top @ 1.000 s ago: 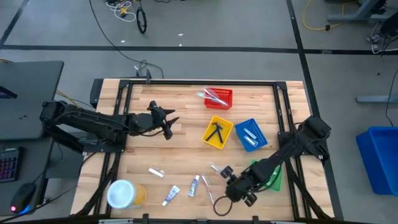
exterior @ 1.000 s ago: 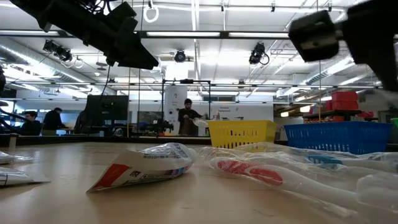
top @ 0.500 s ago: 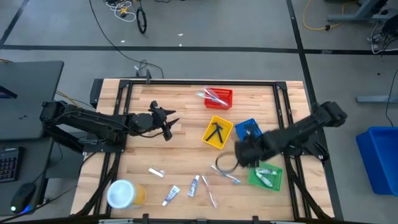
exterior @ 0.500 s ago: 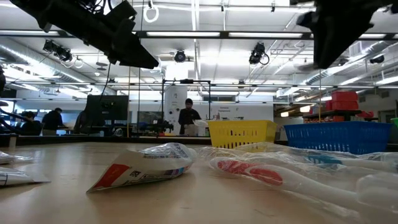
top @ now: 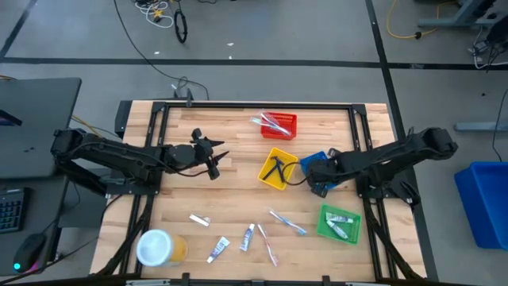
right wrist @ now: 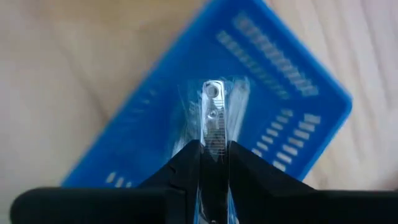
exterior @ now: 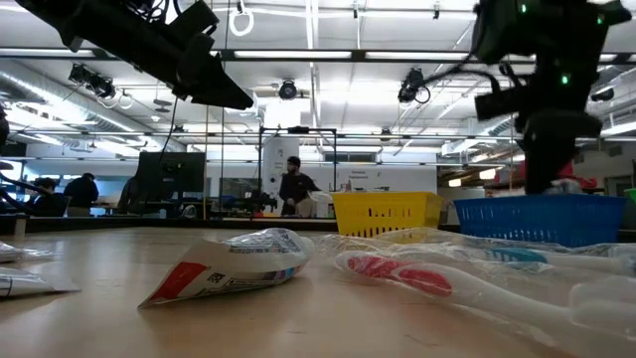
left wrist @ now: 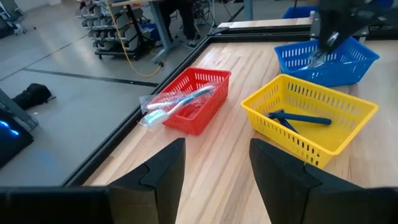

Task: Pick & Place Travel size toiletries
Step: Put the nail cutter into the blue bin, then put the blue toothbrush into the red bin

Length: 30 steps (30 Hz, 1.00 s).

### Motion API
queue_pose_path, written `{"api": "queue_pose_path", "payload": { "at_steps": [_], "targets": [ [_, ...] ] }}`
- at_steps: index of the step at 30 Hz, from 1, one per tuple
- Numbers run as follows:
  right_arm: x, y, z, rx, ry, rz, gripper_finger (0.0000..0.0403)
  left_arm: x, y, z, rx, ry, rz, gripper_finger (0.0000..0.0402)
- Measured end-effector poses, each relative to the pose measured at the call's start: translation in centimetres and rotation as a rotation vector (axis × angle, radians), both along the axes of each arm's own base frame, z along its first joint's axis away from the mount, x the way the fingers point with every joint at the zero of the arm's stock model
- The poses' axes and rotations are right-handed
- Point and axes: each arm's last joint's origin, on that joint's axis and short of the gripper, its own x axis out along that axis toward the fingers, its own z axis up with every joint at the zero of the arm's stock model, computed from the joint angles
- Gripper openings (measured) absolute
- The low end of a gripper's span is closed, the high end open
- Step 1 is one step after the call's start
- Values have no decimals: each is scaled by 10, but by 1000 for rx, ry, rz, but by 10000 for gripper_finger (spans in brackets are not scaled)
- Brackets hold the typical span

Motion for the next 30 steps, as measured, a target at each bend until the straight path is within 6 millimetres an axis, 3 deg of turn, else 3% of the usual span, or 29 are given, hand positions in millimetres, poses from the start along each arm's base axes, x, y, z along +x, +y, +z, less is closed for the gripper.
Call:
{"api": "queue_pose_path", "payload": {
  "at_steps": [5,15,26,30],
  "targets": [
    [-6,-5,-12,29,19,-76,84,0,0,0,0,0,1,188],
    [2,-9,-5,53,-10,-14,129,0,0,0,6,3,1,188],
    [38,-5,51,68,-269,44,176,0,0,0,5,2,1,188],
    [50,-4,60,105,-407,32,185,0,0,0,4,2,1,188]
  ]
}}
